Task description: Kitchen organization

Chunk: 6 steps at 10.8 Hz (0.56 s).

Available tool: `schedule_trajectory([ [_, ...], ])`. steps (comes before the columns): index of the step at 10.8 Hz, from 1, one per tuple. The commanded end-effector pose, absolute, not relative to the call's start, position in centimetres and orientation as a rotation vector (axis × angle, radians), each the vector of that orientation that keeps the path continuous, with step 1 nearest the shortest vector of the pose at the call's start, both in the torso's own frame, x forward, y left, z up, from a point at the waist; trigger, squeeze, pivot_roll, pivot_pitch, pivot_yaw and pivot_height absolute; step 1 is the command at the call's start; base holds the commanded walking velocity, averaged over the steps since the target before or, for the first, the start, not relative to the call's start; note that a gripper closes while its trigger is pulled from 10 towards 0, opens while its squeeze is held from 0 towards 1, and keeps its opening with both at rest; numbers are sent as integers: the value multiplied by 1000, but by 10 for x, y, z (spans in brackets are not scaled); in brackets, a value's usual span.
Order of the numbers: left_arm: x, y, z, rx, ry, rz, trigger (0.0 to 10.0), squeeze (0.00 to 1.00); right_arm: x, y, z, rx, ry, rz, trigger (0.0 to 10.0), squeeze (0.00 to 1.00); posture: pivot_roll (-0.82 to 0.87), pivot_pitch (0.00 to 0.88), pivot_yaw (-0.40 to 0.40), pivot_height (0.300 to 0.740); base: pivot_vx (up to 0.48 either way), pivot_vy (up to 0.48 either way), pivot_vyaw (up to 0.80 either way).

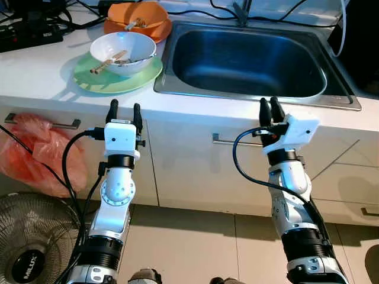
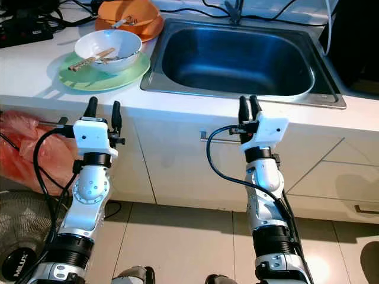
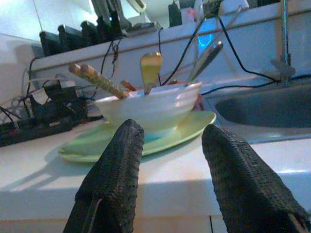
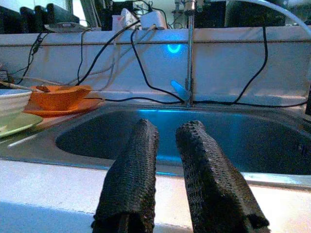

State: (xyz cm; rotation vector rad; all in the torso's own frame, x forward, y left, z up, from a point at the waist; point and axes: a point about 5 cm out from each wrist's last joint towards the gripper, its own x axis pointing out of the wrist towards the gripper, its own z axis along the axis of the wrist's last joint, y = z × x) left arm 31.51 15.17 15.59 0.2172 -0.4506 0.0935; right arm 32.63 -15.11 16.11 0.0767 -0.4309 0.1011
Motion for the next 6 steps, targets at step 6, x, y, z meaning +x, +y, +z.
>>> schedule_trajectory([
  [6,322,136,173,204,-469,51,10000,0,329,-137,179,117,-444,135,10000,0,181,112,-33,740,86,0,0],
])
